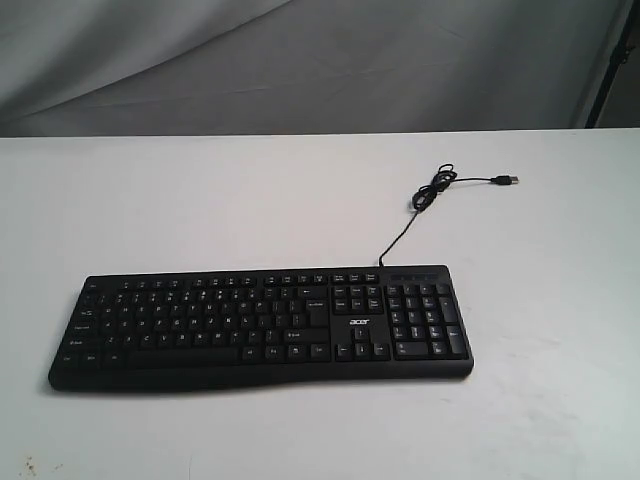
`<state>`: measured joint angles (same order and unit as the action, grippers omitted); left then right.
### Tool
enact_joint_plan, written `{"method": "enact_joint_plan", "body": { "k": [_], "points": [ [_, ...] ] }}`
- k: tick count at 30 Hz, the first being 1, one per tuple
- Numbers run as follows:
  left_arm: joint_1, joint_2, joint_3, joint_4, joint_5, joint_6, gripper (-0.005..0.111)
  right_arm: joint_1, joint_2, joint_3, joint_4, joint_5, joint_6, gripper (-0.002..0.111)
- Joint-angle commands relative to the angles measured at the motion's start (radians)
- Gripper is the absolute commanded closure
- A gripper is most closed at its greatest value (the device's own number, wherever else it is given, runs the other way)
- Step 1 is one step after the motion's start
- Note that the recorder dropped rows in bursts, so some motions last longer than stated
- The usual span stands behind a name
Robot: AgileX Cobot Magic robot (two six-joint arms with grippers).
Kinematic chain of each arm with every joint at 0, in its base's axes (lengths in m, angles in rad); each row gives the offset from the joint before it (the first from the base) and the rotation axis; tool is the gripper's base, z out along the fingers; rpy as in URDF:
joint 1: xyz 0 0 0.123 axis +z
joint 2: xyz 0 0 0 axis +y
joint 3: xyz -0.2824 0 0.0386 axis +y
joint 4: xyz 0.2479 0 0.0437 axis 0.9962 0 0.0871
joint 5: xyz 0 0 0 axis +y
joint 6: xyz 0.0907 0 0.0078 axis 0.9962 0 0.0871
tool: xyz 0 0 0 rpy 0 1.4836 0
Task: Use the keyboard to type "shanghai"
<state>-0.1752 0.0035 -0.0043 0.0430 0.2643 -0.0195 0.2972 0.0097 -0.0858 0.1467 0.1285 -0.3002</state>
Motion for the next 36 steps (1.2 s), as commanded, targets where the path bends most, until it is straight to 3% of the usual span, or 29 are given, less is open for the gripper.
{"method": "enact_joint_plan", "body": {
  "k": [1, 5, 8, 11, 16, 23, 31, 36],
  "points": [
    [-0.004, -0.003, 0.004, 0.005, -0.003, -0.003, 0.107, -0.008, 0.112, -0.192, -0.104, 0.092, 0.000, 0.108],
    [-0.004, -0.003, 0.004, 0.005, -0.003, -0.003, 0.107, -0.008, 0.361, -0.318, -0.130, 0.071, 0.003, 0.108],
    [-0.004, -0.003, 0.004, 0.005, -0.003, -0.003, 0.107, 0.005, 0.593, -0.347, -0.177, -0.121, 0.063, 0.108],
    [-0.004, -0.003, 0.004, 0.005, -0.003, -0.003, 0.107, 0.167, 0.839, -0.347, -0.259, -0.307, 0.423, 0.108],
    [-0.004, -0.003, 0.004, 0.005, -0.003, -0.003, 0.107, 0.394, 1.072, -0.395, -0.298, -0.479, 0.470, 0.108],
    [-0.004, -0.003, 0.004, 0.005, -0.003, -0.003, 0.107, 0.600, 1.387, -0.719, -0.354, -0.154, 0.466, 0.108],
    [-0.004, -0.003, 0.004, 0.005, -0.003, -0.003, 0.107, 0.670, 1.630, -1.046, -0.386, 0.021, 0.440, 0.108],
    [-0.004, -0.003, 0.004, 0.005, -0.003, -0.003, 0.107, 0.670, 1.722, -1.079, -0.386, 0.030, 0.439, 0.108]
  ]
}}
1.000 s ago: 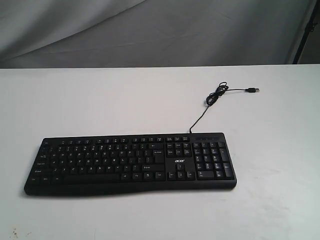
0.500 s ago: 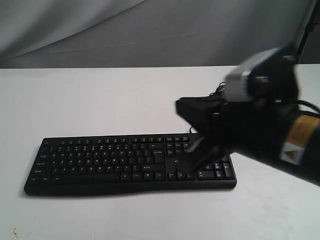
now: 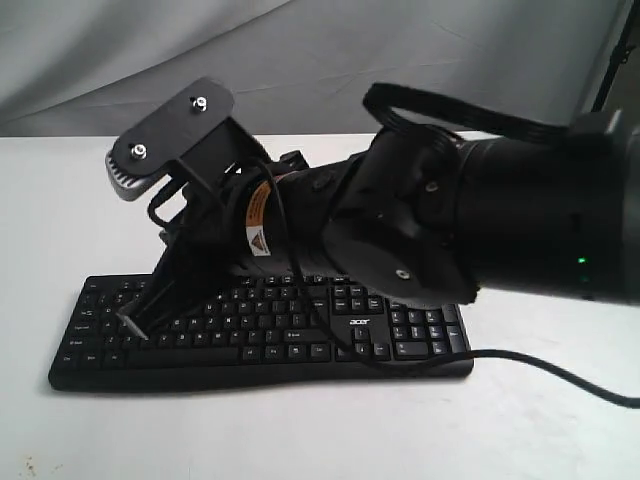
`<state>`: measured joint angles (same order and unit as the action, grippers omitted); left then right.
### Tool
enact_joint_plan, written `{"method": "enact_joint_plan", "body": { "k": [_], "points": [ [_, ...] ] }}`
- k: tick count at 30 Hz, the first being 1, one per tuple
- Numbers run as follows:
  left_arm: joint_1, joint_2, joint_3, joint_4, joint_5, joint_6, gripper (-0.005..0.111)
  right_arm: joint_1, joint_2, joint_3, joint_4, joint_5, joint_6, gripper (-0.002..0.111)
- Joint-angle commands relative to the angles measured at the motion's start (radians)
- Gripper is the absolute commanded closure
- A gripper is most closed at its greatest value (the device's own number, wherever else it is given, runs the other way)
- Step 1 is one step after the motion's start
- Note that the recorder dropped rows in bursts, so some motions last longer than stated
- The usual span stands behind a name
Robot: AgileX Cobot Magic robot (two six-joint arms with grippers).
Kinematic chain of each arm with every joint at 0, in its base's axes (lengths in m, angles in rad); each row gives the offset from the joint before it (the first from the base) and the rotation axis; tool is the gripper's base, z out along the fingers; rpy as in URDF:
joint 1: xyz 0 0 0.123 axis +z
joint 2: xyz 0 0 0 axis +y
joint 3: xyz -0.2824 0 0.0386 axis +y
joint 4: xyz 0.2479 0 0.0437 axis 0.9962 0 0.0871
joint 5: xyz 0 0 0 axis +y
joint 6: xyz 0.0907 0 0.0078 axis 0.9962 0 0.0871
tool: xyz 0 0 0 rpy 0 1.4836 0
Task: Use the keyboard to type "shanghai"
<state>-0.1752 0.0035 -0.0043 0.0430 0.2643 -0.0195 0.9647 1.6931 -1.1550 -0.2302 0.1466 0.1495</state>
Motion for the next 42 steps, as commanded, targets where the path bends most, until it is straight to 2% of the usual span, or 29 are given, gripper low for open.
{"method": "enact_joint_plan", "body": {
  "k": [1, 5, 8, 12, 19, 38, 42],
  "points": [
    [-0.004, -0.003, 0.004, 0.005, -0.003, -0.003, 0.107, 0.002, 0.064, -0.010, -0.009, 0.004, -0.010, 0.108],
    [-0.004, -0.003, 0.004, 0.005, -0.003, -0.003, 0.107, 0.002, 0.133, -0.022, -0.006, -0.102, -0.010, 0.108],
    [-0.004, -0.003, 0.004, 0.005, -0.003, -0.003, 0.107, 0.002, 0.239, -0.173, -0.004, 0.014, -0.038, 0.108],
    [-0.004, -0.003, 0.004, 0.005, -0.003, -0.003, 0.107, 0.013, 0.377, -0.345, 0.005, 0.059, -0.121, 0.108],
    [-0.004, -0.003, 0.004, 0.005, -0.003, -0.003, 0.107, 0.015, 0.514, -0.464, 0.019, 0.057, -0.127, 0.108],
    [-0.004, -0.003, 0.004, 0.005, -0.003, -0.003, 0.107, 0.014, 0.597, -0.504, 0.095, 0.034, -0.172, 0.108],
    [-0.004, -0.003, 0.004, 0.005, -0.003, -0.003, 0.107, 0.014, 0.611, -0.571, 0.098, 0.111, -0.172, 0.108]
  ]
}}
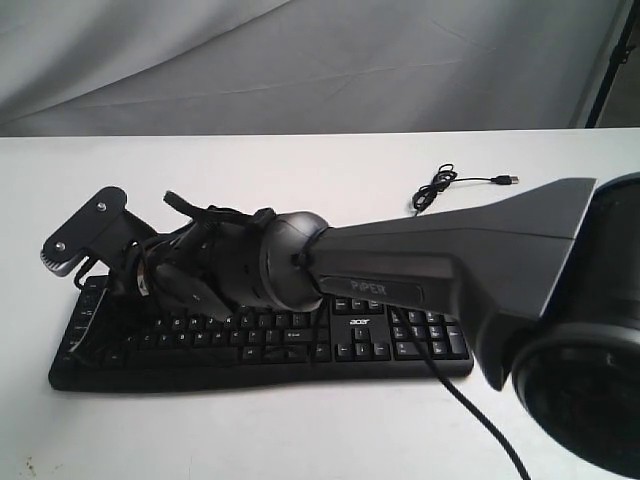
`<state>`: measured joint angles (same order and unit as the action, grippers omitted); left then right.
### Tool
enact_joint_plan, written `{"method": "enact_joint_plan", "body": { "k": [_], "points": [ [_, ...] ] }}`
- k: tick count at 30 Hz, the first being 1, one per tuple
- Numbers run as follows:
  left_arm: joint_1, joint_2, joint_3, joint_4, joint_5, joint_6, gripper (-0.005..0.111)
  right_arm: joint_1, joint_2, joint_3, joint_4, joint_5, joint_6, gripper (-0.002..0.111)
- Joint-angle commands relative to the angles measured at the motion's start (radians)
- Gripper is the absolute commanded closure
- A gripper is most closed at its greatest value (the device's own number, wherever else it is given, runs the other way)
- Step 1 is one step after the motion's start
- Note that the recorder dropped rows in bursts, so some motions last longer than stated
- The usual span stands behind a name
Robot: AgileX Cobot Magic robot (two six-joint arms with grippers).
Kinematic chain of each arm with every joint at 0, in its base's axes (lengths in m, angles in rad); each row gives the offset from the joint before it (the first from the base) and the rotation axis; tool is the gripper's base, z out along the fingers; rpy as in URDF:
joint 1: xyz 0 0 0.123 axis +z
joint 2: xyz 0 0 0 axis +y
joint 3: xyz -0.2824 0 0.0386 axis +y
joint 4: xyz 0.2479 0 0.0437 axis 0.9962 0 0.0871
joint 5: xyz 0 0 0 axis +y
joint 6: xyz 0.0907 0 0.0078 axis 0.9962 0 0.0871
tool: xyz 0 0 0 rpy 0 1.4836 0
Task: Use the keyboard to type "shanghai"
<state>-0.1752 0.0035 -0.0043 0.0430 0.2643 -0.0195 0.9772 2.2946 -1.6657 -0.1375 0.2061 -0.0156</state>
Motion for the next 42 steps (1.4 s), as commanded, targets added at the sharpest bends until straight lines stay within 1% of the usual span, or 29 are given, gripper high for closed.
{"method": "enact_joint_plan", "body": {
  "k": [1, 5, 14, 42],
  "points": [
    [-0.004, -0.003, 0.004, 0.005, -0.003, -0.003, 0.107, 0.001, 0.015, -0.077, 0.010, 0.072, -0.007, 0.108],
    [-0.004, -0.003, 0.004, 0.005, -0.003, -0.003, 0.107, 0.001, 0.042, -0.126, 0.031, 0.136, -0.007, 0.108],
    [-0.004, -0.003, 0.004, 0.005, -0.003, -0.003, 0.107, 0.001, 0.083, -0.128, 0.059, 0.111, -0.005, 0.108],
    [-0.004, -0.003, 0.004, 0.005, -0.003, -0.003, 0.107, 0.012, 0.085, -0.128, 0.078, 0.112, -0.007, 0.108]
  ]
}}
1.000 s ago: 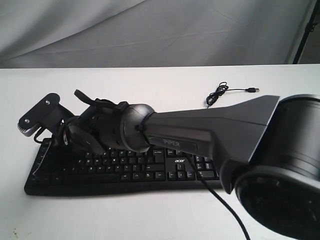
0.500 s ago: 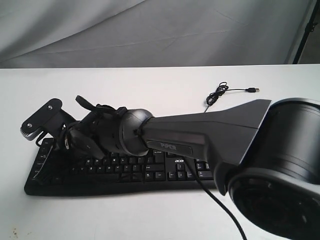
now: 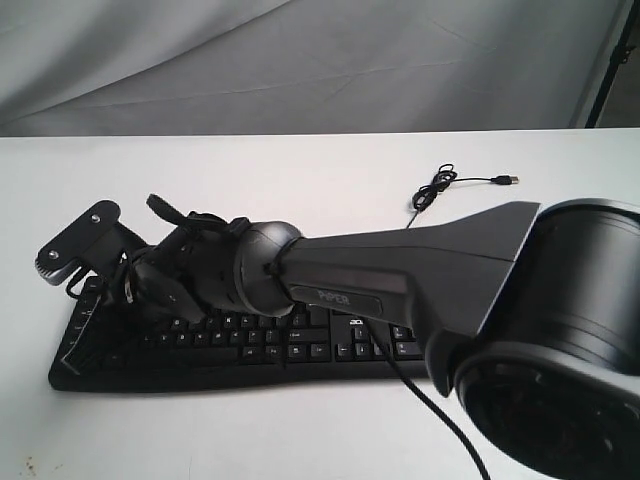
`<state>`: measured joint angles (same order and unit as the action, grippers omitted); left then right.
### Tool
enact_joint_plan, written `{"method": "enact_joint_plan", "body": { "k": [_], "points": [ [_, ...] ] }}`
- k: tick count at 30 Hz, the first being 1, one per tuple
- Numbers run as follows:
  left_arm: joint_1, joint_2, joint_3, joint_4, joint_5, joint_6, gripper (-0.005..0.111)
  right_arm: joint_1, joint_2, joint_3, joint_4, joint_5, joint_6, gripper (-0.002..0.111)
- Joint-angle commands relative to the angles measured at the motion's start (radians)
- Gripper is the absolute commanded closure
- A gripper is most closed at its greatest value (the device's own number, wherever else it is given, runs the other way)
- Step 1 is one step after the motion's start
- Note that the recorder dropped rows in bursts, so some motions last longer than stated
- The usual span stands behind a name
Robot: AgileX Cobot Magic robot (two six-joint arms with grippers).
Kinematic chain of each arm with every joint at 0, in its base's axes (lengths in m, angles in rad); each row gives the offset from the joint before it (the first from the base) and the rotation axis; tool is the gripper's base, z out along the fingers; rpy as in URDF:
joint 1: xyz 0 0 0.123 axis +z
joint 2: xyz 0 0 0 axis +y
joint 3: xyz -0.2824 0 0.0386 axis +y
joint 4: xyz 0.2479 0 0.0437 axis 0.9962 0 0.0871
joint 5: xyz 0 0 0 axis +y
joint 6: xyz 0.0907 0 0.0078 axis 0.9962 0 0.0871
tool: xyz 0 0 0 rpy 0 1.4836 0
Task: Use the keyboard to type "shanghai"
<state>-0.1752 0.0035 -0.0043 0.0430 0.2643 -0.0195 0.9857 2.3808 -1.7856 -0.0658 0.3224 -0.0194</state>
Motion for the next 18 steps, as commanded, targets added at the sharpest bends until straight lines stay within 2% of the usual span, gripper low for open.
{"method": "enact_joint_plan", "body": {
  "k": [1, 18],
  "points": [
    [-0.004, -0.003, 0.004, 0.005, -0.003, -0.003, 0.107, 0.006, -0.001, -0.008, 0.007, -0.004, -0.003, 0.108],
    [-0.004, -0.003, 0.004, 0.005, -0.003, -0.003, 0.107, 0.006, -0.001, -0.008, 0.005, 0.016, -0.010, 0.108]
  ]
}}
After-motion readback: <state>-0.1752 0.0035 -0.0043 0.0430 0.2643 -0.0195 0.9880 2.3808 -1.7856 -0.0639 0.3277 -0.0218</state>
